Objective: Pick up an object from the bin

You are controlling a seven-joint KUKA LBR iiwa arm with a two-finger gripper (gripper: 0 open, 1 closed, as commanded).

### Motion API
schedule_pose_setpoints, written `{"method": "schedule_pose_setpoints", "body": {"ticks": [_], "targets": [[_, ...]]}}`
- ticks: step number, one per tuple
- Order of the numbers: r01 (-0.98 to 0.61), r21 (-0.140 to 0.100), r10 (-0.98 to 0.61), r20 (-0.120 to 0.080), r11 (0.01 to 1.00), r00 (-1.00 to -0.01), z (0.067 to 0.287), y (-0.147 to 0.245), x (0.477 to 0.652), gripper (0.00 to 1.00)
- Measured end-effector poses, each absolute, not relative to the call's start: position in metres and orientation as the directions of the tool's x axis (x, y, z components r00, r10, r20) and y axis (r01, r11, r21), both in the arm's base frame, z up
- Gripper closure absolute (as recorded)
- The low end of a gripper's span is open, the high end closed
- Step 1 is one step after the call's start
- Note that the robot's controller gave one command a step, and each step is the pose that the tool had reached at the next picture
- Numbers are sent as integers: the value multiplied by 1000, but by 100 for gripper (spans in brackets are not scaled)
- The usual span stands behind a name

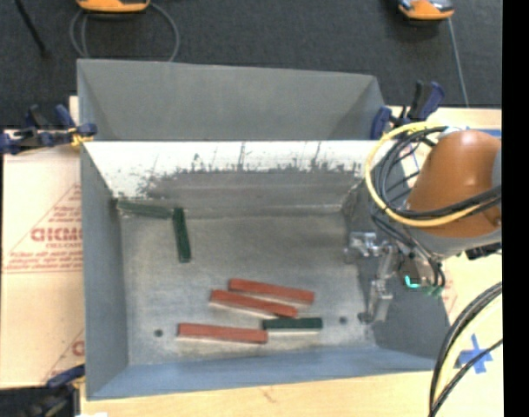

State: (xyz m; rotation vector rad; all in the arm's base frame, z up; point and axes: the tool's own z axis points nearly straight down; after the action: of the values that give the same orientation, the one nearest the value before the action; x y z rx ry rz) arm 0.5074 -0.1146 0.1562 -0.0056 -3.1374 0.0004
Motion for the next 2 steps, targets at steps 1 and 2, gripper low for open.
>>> {"method": "schedule_pose_setpoints", "body": {"ticks": [1,2], "targets": [[84,1,84,3,996,-996,67,-65,515,0],[68,1,68,-6,998,-998,71,-19,534,0]]}}
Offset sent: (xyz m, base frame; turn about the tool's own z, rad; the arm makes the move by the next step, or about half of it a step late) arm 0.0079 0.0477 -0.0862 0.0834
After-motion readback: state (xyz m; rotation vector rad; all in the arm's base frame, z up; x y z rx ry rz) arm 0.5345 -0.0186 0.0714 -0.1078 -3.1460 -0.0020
